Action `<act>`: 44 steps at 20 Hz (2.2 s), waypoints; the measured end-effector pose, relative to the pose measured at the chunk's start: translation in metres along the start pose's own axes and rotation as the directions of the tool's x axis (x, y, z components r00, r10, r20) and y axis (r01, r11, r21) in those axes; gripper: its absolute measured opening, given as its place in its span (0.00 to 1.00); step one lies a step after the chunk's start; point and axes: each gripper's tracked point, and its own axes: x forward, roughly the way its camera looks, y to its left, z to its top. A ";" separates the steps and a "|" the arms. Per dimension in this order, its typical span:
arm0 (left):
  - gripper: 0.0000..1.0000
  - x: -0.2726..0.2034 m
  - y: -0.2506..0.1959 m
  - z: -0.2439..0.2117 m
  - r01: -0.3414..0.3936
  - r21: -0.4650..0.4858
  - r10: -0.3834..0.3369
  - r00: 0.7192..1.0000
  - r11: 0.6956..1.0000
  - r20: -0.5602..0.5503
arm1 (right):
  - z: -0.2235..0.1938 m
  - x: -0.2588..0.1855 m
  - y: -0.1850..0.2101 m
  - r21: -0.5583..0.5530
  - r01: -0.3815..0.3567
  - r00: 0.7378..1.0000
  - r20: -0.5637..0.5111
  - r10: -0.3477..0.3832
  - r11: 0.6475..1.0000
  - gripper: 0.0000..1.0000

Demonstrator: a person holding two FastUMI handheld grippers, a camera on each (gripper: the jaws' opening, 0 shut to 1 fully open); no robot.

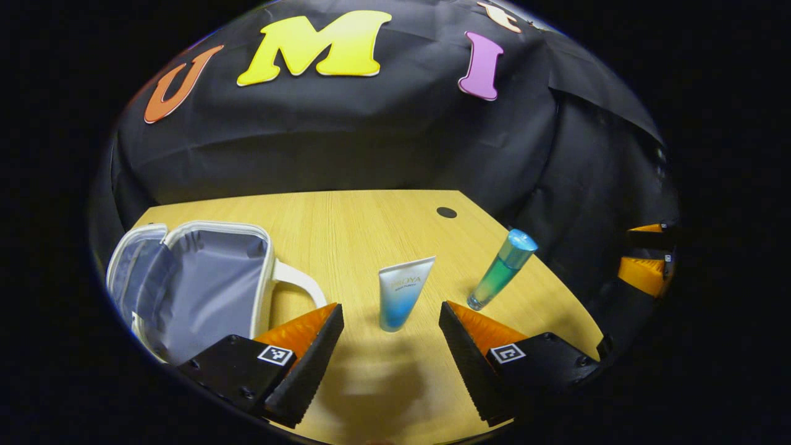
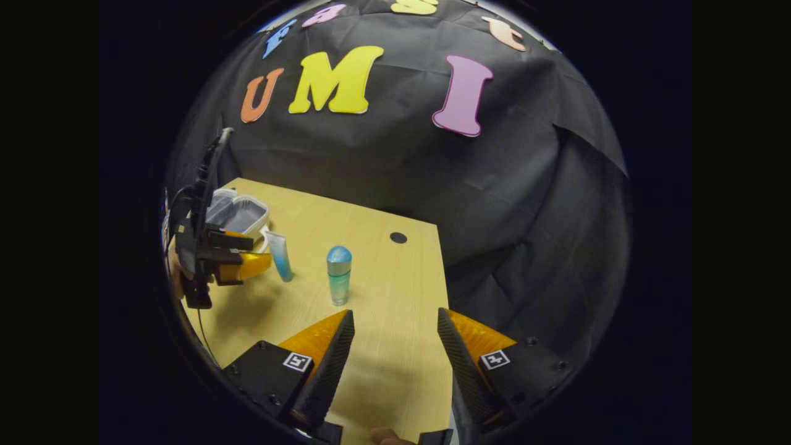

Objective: First open the suitcase, pack the skin care products into it, and then close the suitcase.

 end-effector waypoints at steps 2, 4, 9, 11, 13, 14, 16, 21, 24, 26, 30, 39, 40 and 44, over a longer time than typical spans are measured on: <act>0.99 0.025 0.001 -0.004 -0.030 -0.041 0.031 0.999 0.999 0.010 | -0.008 0.008 0.002 -0.013 -0.005 1.000 -0.026 0.004 1.000 0.80; 0.99 0.046 0.005 -0.012 -0.064 -0.057 0.064 0.998 0.996 -0.006 | -0.016 0.016 0.003 -0.008 -0.010 0.999 -0.047 0.009 1.000 0.80; 0.87 0.071 0.011 -0.018 -0.135 -0.002 0.135 0.991 0.991 -0.015 | -0.030 0.028 0.001 -0.005 -0.004 0.997 -0.079 0.004 1.000 0.80; 0.74 0.076 0.010 -0.022 -0.150 0.028 0.151 0.988 0.988 -0.031 | -0.033 0.029 0.000 -0.001 -0.005 0.997 -0.080 0.004 1.000 0.80; 0.63 0.079 0.004 -0.024 -0.134 0.024 0.135 0.990 0.991 -0.036 | -0.034 0.030 0.001 0.006 -0.014 0.997 -0.076 0.014 1.000 0.80; 0.50 0.084 0.001 -0.024 -0.115 0.016 0.116 0.993 0.993 -0.036 | -0.036 0.032 0.004 0.009 -0.020 0.997 -0.079 0.021 1.000 0.80; 0.55 0.085 -0.003 -0.022 -0.074 0.011 0.075 0.996 0.997 -0.038 | -0.036 0.037 0.008 0.012 -0.025 0.996 -0.084 0.026 1.000 0.80; 0.45 0.056 -0.006 0.009 -0.050 0.011 0.050 0.999 0.999 -0.007 | -0.019 0.051 0.038 0.019 -0.090 0.995 -0.051 0.090 0.996 0.81; 0.45 0.017 -0.006 0.049 -0.057 0.033 0.055 0.996 0.998 0.066 | -0.004 0.067 0.065 0.038 -0.142 0.989 -0.025 0.143 0.989 0.80; 0.45 -0.012 0.000 0.071 -0.073 0.042 0.069 0.993 0.996 0.099 | 0.001 0.086 0.083 0.019 -0.162 0.987 -0.015 0.162 0.987 0.80; 0.45 -0.070 0.002 0.105 -0.067 0.064 0.057 0.987 0.996 0.152 | 0.005 0.126 0.109 0.029 -0.179 0.984 -0.004 0.179 0.983 0.80; 0.45 -0.162 0.047 0.134 -0.179 0.082 0.161 0.968 0.980 0.193 | -0.008 0.185 0.115 0.131 -0.116 0.992 -0.024 0.120 0.985 0.60; 0.45 -0.169 0.053 0.135 -0.191 0.082 0.173 0.966 0.978 0.190 | -0.008 0.189 0.111 0.141 -0.100 0.994 -0.026 0.105 0.985 0.58; 0.45 -0.193 0.078 0.143 -0.215 0.062 0.199 0.960 0.975 0.197 | -0.010 0.187 0.109 0.132 -0.082 0.996 -0.032 0.087 0.988 0.40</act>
